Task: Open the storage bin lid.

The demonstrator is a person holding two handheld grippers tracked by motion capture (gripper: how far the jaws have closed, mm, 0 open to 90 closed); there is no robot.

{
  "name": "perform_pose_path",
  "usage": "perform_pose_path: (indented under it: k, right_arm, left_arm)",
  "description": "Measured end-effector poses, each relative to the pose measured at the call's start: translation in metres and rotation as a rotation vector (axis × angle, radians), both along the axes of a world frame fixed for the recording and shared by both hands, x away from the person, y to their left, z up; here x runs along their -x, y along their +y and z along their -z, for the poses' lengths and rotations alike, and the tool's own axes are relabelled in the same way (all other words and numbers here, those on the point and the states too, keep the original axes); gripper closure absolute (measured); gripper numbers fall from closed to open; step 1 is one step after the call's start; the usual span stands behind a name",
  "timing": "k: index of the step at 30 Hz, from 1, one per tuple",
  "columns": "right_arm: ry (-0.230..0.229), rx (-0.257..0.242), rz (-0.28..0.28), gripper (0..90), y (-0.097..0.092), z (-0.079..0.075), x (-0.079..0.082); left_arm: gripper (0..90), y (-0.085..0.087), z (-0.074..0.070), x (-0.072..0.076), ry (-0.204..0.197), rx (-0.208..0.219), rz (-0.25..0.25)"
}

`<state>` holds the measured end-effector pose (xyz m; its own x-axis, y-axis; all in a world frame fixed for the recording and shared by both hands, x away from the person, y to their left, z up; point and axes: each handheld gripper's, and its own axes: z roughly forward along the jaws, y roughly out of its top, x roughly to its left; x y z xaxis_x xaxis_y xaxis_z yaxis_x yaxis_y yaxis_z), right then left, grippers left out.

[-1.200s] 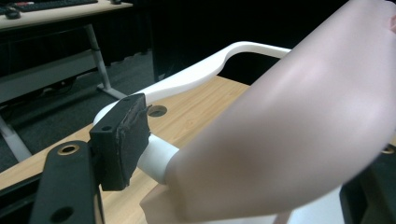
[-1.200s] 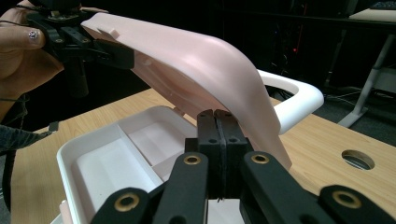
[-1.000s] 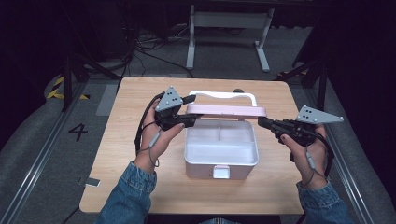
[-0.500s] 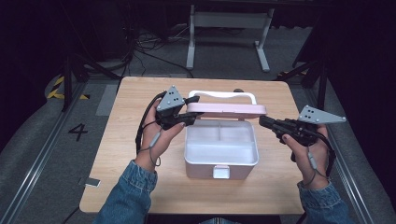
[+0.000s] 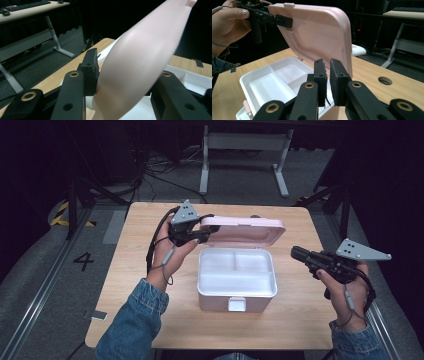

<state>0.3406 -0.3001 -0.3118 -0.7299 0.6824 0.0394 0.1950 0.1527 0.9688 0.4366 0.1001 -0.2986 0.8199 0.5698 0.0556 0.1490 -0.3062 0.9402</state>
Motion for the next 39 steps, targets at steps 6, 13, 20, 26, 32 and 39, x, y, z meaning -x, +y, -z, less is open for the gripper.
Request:
perform_pose_path:
  k: [6, 13, 20, 26, 32, 39]
  right_arm:
    - [0.002, 0.000, 0.023, 83.1, -0.008, 0.001, 0.003]
    - [0.004, -0.006, 0.037, 82.9, -0.014, 0.001, 0.001]
    - [0.036, 0.000, 0.033, 81.9, -0.016, 0.009, -0.008]
    - [0.053, 0.008, 0.040, 81.8, -0.018, 0.014, -0.012]
    - [0.057, 0.008, 0.042, 81.5, -0.019, 0.017, -0.014]
    - [0.066, 0.010, 0.041, 80.9, -0.018, 0.018, -0.015]
  left_arm:
    - [62.0, -0.001, 0.000, -0.015, 0.004, 0.001, -0.015]
    - [61.5, -0.004, 0.000, -0.035, 0.032, 0.002, -0.048]
    - [59.2, -0.008, -0.001, -0.055, 0.086, -0.027, -0.084]
    - [59.2, -0.005, 0.004, -0.069, 0.152, 0.019, -0.094]
    - [56.8, -0.008, 0.007, -0.077, 0.169, 0.009, -0.122]
    - [53.1, -0.010, 0.014, -0.091, 0.217, 0.013, -0.147]
